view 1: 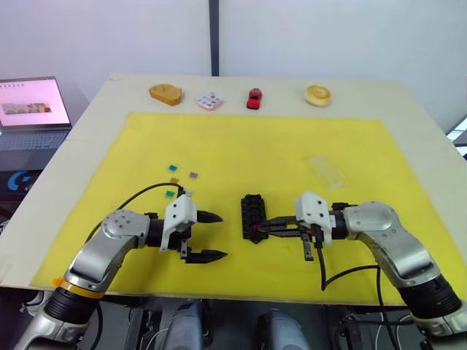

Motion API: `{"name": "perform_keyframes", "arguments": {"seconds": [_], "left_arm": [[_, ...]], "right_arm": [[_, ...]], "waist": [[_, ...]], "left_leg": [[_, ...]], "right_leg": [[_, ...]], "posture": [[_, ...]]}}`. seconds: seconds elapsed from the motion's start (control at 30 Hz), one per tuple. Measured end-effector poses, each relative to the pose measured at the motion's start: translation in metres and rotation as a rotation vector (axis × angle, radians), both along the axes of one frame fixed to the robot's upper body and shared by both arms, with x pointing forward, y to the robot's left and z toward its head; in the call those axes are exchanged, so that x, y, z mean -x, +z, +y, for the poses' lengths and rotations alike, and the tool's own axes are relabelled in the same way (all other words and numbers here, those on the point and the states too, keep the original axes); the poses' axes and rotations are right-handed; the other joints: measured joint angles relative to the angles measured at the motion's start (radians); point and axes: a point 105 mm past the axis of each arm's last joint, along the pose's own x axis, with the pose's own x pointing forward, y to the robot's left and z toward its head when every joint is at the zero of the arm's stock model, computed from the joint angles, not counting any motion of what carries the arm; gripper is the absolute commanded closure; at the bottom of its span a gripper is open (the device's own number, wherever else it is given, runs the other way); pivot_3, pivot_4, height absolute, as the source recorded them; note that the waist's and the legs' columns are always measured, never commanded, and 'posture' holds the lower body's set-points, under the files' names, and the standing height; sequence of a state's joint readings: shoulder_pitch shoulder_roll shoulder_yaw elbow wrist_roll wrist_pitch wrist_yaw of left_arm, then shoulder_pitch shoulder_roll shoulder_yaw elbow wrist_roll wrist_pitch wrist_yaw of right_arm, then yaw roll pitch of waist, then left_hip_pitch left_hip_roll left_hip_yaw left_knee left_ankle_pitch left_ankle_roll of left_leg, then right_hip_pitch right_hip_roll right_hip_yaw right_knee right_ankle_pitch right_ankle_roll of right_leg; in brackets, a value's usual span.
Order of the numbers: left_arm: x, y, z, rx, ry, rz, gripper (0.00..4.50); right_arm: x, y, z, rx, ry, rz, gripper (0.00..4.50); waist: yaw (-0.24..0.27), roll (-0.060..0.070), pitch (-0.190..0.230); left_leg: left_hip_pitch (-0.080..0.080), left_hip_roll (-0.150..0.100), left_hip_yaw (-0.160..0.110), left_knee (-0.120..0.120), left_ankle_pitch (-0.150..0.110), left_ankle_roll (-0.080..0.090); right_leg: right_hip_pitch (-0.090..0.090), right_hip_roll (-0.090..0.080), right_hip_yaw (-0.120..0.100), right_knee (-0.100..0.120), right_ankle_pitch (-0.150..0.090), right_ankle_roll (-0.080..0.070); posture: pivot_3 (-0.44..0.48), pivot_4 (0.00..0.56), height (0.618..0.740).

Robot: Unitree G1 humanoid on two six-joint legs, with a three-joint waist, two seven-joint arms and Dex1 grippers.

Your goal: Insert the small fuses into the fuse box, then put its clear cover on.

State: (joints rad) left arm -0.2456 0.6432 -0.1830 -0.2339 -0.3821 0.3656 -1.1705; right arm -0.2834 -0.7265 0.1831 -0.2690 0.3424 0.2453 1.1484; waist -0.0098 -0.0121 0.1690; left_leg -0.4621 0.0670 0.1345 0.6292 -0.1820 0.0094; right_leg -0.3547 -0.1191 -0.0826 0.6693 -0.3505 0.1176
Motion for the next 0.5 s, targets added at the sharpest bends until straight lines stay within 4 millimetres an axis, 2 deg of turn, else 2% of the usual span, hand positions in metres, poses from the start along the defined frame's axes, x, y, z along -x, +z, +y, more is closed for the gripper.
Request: {"name": "perform_keyframes", "arguments": {"seconds": [0.5], "left_arm": [[-0.0003,-0.0007,-0.0002,-0.002,0.004,-0.001,0.14]], "right_arm": [[0.0010,-0.0012,-0.0005,0.003,0.003,0.025,4.50]], "waist": [[0.000,0.000,0.000]], "left_leg": [[0.000,0.000,0.000,0.000,0.000,0.000]], "right_leg": [[0.000,0.000,0.000,0.000,0.000,0.000]], "posture": [[0.000,0.150,0.740]]}}
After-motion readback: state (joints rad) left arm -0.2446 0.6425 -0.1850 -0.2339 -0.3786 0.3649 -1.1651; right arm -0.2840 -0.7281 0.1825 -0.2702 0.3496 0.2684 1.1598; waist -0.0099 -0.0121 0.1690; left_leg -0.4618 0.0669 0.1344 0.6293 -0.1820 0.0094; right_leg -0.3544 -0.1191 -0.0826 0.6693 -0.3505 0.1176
